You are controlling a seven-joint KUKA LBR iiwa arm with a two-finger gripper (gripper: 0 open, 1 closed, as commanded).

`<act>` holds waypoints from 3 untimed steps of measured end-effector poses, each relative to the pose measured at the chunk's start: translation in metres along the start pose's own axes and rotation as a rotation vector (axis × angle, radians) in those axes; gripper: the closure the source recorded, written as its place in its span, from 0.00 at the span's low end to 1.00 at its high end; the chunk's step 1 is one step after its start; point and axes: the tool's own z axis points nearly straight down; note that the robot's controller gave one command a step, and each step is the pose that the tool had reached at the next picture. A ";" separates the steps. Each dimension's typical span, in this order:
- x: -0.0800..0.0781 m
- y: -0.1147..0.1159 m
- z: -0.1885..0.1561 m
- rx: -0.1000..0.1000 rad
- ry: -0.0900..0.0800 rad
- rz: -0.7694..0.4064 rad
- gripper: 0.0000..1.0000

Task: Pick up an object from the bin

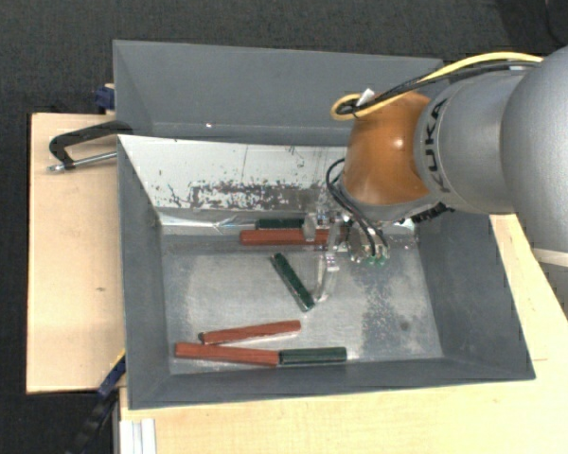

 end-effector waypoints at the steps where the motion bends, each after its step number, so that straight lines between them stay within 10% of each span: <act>1: 0.036 0.017 -0.008 0.002 -0.010 -0.069 0.00; 2: 0.050 0.034 -0.003 -0.001 0.002 -0.071 0.00; 3: 0.083 0.086 -0.010 -0.001 -0.001 -0.428 1.00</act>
Offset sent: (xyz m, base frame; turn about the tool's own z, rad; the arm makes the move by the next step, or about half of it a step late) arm -0.0158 0.0510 -0.0015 0.0043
